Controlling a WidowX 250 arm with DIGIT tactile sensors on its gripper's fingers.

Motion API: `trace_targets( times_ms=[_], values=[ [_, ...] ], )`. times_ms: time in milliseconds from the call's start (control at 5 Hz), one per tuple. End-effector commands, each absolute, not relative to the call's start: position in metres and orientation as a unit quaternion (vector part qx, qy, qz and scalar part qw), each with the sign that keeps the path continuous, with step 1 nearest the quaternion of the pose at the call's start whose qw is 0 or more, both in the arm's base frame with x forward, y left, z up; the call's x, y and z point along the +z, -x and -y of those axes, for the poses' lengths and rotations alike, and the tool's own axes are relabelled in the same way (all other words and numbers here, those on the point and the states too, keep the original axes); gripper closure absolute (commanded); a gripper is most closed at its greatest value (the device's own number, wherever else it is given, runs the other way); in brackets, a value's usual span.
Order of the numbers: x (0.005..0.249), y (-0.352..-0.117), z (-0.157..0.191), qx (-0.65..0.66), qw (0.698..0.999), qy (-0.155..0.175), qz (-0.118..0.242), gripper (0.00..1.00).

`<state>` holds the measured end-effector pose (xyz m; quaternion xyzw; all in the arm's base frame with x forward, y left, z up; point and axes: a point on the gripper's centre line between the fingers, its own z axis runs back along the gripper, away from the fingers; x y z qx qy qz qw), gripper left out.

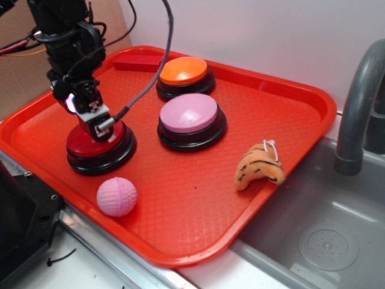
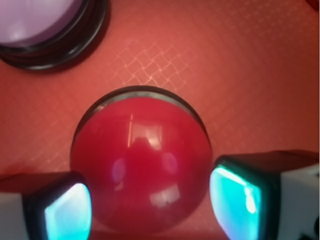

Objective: Push the red button.

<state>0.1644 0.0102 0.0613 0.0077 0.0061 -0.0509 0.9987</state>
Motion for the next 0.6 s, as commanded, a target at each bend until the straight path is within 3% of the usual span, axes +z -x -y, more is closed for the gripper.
trace_targets(
  times_ms=[0,400],
  values=[
    [0.0458,-0.1702,-0.0108,-0.06,0.998,-0.008,-0.018,0.0],
    [0.0541,-0.1696,-0.011,-0.058,0.998,-0.008,-0.015,0.0]
  ],
)
